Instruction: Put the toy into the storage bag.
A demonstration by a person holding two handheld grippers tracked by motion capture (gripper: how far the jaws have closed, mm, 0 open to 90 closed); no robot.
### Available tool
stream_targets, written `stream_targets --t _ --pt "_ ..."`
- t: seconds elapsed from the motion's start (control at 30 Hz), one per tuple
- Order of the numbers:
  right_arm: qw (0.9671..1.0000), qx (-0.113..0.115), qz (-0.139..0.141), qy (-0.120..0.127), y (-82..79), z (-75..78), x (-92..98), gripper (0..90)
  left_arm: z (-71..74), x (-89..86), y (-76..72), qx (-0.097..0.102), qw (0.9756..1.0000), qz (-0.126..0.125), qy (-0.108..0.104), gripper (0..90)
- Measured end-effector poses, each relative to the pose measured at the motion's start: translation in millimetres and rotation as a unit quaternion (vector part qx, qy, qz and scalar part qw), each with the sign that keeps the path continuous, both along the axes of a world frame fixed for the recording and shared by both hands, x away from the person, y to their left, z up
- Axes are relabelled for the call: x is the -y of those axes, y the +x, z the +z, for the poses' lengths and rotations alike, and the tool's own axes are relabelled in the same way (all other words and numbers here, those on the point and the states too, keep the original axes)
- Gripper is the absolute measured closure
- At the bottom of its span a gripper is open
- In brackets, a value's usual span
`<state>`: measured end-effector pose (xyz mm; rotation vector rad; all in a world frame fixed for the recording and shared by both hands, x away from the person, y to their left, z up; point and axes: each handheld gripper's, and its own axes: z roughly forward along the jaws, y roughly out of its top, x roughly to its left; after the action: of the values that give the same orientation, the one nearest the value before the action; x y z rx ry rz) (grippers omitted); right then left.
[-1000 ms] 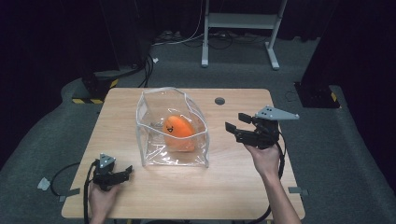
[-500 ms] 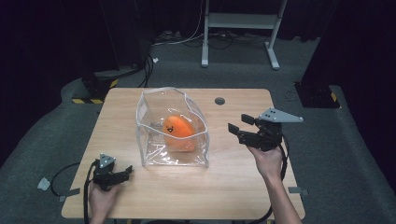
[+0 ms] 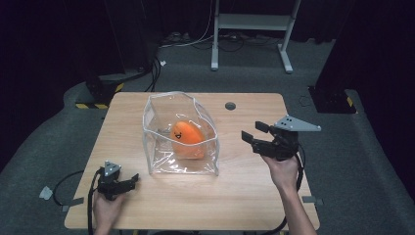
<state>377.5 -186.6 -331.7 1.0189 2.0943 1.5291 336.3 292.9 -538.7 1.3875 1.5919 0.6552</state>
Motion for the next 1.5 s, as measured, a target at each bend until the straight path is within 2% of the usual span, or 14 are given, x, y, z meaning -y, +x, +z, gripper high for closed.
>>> stream_targets --t 1.03,1.5 --pt "1.0000 0.001 -0.009 0.001 -11.7 -8.0 14.2 34.9 0.0 0.1 0.1 0.000 1.0000 0.000 0.000 19.1" --pt "0.9999 -0.005 -0.015 0.004 -17.6 -16.5 21.9 34.9 0.0 0.1 0.1 0.000 1.0000 0.001 0.000 19.1"
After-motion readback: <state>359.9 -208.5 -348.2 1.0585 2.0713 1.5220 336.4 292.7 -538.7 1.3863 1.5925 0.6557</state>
